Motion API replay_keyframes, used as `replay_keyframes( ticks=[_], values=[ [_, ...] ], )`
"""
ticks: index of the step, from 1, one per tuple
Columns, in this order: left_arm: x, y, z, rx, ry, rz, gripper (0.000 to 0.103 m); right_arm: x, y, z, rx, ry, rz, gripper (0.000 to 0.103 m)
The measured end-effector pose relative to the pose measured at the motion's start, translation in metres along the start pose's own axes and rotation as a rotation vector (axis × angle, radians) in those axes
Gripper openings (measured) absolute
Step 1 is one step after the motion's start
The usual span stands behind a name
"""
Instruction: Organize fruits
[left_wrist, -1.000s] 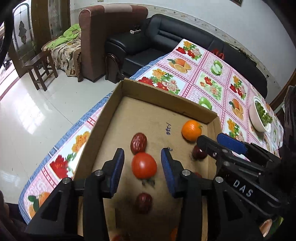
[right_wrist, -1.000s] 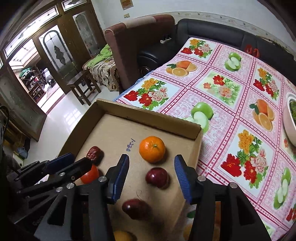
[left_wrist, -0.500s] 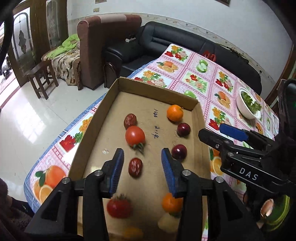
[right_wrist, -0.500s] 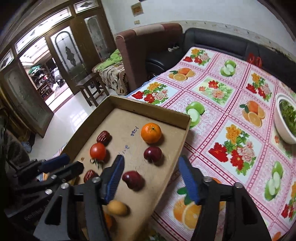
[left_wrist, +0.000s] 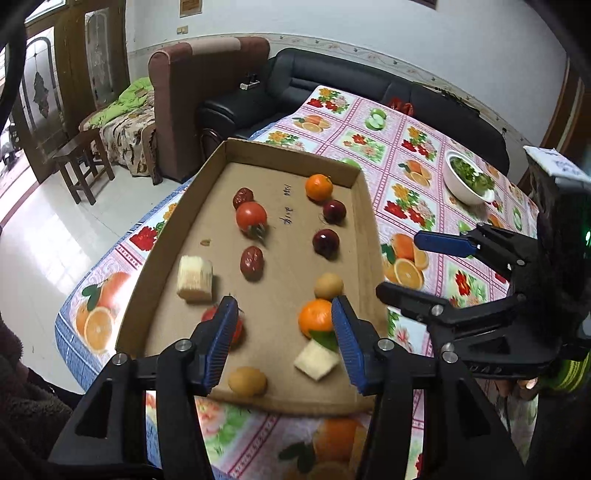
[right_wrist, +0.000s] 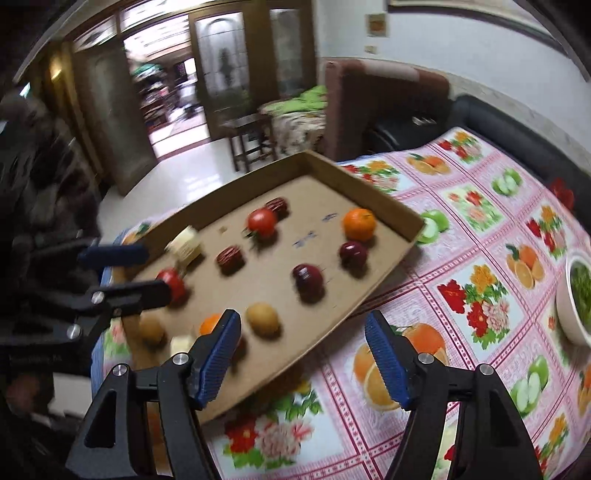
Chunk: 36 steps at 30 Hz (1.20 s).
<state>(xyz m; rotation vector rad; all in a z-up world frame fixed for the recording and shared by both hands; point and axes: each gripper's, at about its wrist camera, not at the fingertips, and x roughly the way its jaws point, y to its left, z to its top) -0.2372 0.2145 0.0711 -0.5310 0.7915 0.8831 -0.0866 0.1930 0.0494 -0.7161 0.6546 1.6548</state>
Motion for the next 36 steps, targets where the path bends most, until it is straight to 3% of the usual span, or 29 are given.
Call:
replay_keyframes(
  ticks=[11, 28, 36],
  values=[
    [-0.019, -0.02, -0.033, 0.07, 0.0, 0.001, 0.056, -0.017, 0.033, -0.031, -0.222, 0.015, 0.008, 0.071],
    [-0.035, -0.014, -0.067, 0.101, -0.009, 0.056, 0.057, -0.025, 0.048, -0.05, -0.357, 0.001, 0.05, 0.071],
    [-0.035, -0.01, -0.073, 0.096, -0.004, 0.051, 0.057, -0.024, 0.049, -0.048, -0.345, -0.002, 0.051, 0.071]
  ],
)
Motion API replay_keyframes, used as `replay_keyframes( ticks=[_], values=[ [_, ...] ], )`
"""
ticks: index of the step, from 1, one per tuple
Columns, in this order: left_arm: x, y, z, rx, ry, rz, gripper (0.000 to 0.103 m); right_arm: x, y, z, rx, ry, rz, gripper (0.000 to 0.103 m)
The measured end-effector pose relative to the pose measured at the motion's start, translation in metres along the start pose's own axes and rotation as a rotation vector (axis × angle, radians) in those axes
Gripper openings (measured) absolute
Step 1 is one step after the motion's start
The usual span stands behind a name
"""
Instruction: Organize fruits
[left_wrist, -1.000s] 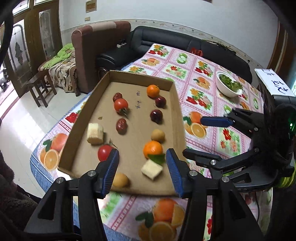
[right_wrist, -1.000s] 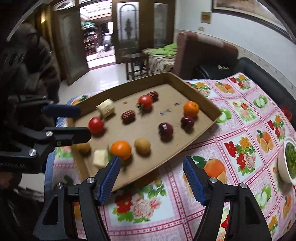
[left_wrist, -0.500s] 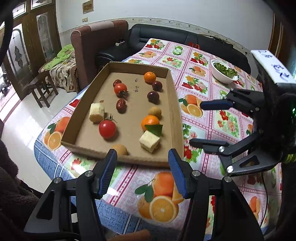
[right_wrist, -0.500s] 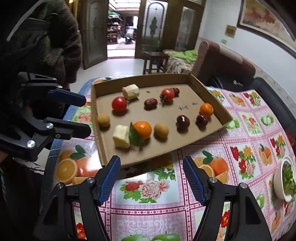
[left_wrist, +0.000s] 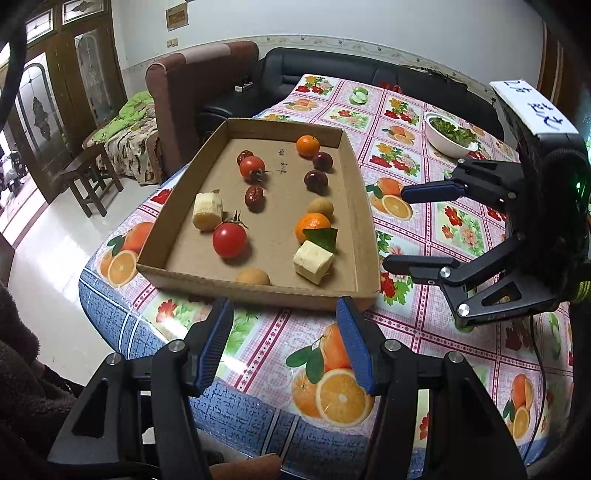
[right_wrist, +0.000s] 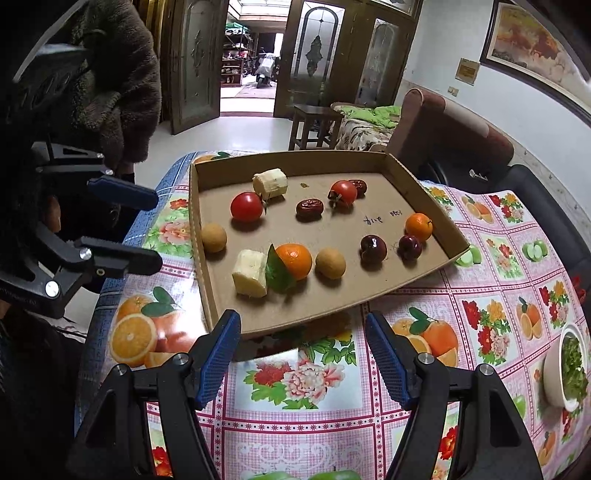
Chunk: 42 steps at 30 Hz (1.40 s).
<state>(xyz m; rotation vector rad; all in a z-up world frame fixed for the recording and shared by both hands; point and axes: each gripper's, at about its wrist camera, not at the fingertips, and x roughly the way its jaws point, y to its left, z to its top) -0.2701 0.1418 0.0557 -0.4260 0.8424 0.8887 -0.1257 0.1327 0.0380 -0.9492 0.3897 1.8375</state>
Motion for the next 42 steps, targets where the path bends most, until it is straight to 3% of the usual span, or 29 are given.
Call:
replay_keyframes(
  ticks=[42],
  values=[
    [-0.003, 0.0059, 0.0001, -0.007, -0.016, 0.001, 0.057, -0.002, 0.0014, 0.0042, -0.011, -0.016, 0.022, 0.071]
  ],
)
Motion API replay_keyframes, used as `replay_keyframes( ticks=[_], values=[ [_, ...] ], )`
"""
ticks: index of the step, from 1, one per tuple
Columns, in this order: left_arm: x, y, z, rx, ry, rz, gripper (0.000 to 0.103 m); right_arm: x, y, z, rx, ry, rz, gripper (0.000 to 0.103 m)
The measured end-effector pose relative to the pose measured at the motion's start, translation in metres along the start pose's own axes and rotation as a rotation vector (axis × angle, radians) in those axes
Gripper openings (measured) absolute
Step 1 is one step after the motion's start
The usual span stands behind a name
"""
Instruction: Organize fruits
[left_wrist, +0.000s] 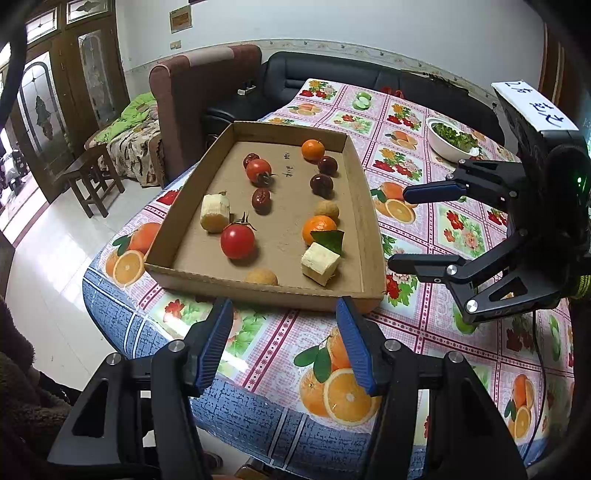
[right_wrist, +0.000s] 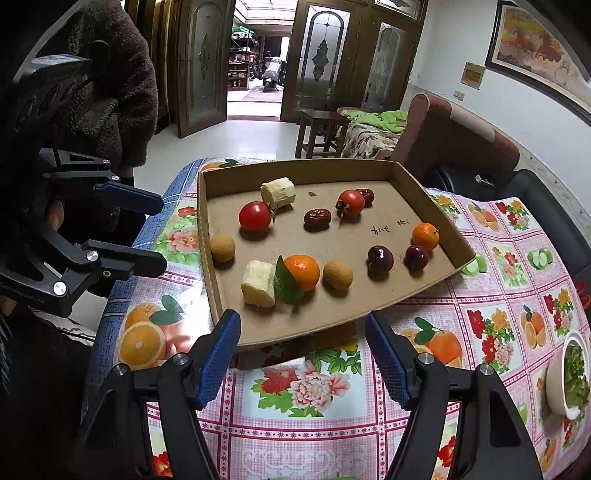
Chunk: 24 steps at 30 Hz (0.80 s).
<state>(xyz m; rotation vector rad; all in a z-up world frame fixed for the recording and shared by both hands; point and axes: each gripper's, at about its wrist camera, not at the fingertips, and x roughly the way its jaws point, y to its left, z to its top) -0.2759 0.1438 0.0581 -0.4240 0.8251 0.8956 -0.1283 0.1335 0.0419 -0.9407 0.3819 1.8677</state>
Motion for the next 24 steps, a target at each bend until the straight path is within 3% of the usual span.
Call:
replay_keyframes(
  ticks=[24],
  values=[
    [-0.0013, 0.0061, 0.0003, -0.007, -0.003, 0.007, 0.057, -0.0037, -0.0006, 0.0065, -0.008, -0.012, 0.004, 0.071]
  ],
)
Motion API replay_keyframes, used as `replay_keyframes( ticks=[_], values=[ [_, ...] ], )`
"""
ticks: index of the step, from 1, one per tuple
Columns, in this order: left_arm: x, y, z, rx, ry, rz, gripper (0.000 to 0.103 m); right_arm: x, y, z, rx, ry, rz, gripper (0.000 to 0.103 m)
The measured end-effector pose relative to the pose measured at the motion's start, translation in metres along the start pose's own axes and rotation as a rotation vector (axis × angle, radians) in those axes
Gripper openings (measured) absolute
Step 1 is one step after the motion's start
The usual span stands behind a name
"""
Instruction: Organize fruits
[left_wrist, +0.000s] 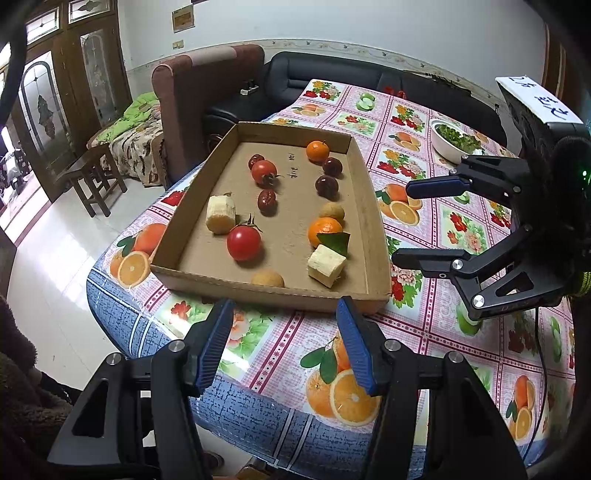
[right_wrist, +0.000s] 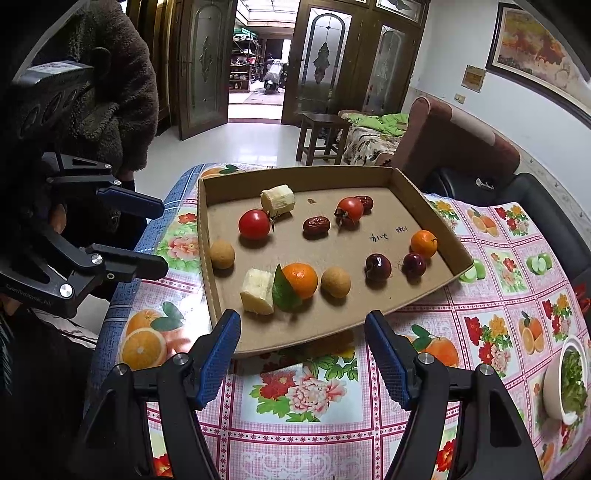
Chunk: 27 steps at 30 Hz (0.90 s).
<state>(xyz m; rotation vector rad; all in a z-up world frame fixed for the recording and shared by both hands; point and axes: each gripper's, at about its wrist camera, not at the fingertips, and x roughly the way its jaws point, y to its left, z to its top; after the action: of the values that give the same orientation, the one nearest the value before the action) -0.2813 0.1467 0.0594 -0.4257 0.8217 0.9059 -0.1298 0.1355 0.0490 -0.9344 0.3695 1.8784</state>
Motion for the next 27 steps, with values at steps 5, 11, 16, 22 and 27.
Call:
replay_keyframes(
  ticks=[5, 11, 16, 22, 27],
  values=[
    [0.0002, 0.0003, 0.0002, 0.0, 0.001, -0.001, 0.057, 0.0001, 0.0006, 0.0009, -0.002, 0.0, 0.0, 0.071],
    [0.0003, 0.0008, 0.0003, -0.002, 0.002, -0.002, 0.057, -0.0004, -0.0013, 0.0017, -0.002, 0.001, -0.001, 0.071],
    [0.0006, 0.0021, 0.0006, -0.005, 0.005, -0.003, 0.057, 0.0005, -0.003, 0.0024, 0.0, 0.005, 0.004, 0.071],
    [0.0004, 0.0022, 0.0011, -0.004, 0.003, -0.002, 0.057, 0.0012, -0.0028, 0.0031, 0.0, 0.003, 0.007, 0.071],
    [0.0001, 0.002, 0.0013, -0.006, 0.003, -0.004, 0.057, 0.0012, -0.0033, 0.0033, 0.001, 0.003, 0.004, 0.071]
  ],
)
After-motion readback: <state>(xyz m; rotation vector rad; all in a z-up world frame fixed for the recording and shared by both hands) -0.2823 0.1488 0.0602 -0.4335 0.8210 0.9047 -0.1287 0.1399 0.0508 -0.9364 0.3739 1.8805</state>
